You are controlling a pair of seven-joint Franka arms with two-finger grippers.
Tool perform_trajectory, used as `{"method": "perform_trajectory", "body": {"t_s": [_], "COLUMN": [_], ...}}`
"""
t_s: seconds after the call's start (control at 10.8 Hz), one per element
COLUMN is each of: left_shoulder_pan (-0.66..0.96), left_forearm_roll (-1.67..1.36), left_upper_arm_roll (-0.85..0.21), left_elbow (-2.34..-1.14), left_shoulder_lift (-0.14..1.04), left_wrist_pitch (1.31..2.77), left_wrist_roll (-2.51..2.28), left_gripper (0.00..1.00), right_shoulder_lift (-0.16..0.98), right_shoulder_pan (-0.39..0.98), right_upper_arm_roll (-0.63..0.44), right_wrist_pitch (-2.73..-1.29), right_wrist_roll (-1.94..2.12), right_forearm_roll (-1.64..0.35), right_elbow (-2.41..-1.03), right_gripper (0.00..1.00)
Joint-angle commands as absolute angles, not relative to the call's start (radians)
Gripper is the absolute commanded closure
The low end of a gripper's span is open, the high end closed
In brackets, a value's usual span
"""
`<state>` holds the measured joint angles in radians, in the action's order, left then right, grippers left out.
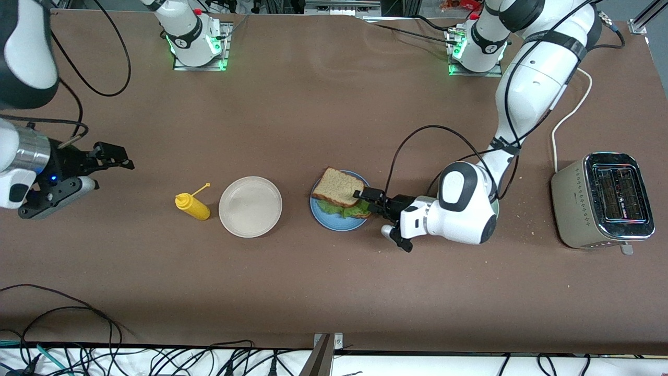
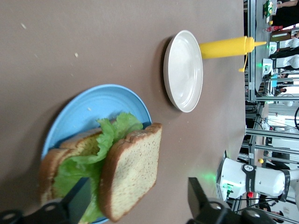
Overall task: Make sandwich in blue plate with both arms
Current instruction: 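Lower the toast onto the lettuce and open the left gripper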
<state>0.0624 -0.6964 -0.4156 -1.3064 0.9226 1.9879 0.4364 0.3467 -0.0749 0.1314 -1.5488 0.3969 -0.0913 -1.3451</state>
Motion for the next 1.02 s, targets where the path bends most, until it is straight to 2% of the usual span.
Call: {"method": "perform_trajectory", "body": {"t_s": [0.0, 0.37, 0.56, 0.83, 0.93], "left_shoulder_pan": [0.023, -0.026, -0.029, -0.014, 0.021], "left_forearm_roll": [-0.502, -0.104, 0.039, 0.077, 0.075], "left_upper_arm_roll": [-0.411, -0.411, -0.411, -0.330, -0.268], "left_elbow": [-1.307, -1.310, -1.313, -1.388, -1.438], "left_shoulder_lift": [0.826, 0.640, 0.528, 0.332, 0.260], "left_wrist_pitch": [1.967, 1.748, 1.597, 1.555, 1.560], "left_wrist_roll": [0.443, 0.375, 0.269, 0.172, 0.172], "left_gripper": [0.00, 0.00, 0.00, 0.00, 0.00], "right_shoulder_lift": [0.195, 0.054, 0.048, 0.070, 0.072], "right_shoulder_pan": [-0.009, -0.008, -0.005, -0.008, -0.009], "right_upper_arm_roll": [0.117, 0.032, -0.008, -0.006, -0.006], "right_wrist_pitch": [-1.617, -1.586, -1.546, -1.514, -1.497], "right_wrist_roll": [0.221, 0.253, 0.256, 0.261, 0.258], "right_forearm_roll": [0.011, 0.018, 0.018, 0.020, 0.021], "right_elbow": [-1.526, -1.637, -1.638, -1.586, -1.580], "right_gripper": [0.00, 0.00, 0.00, 0.00, 0.00]}}
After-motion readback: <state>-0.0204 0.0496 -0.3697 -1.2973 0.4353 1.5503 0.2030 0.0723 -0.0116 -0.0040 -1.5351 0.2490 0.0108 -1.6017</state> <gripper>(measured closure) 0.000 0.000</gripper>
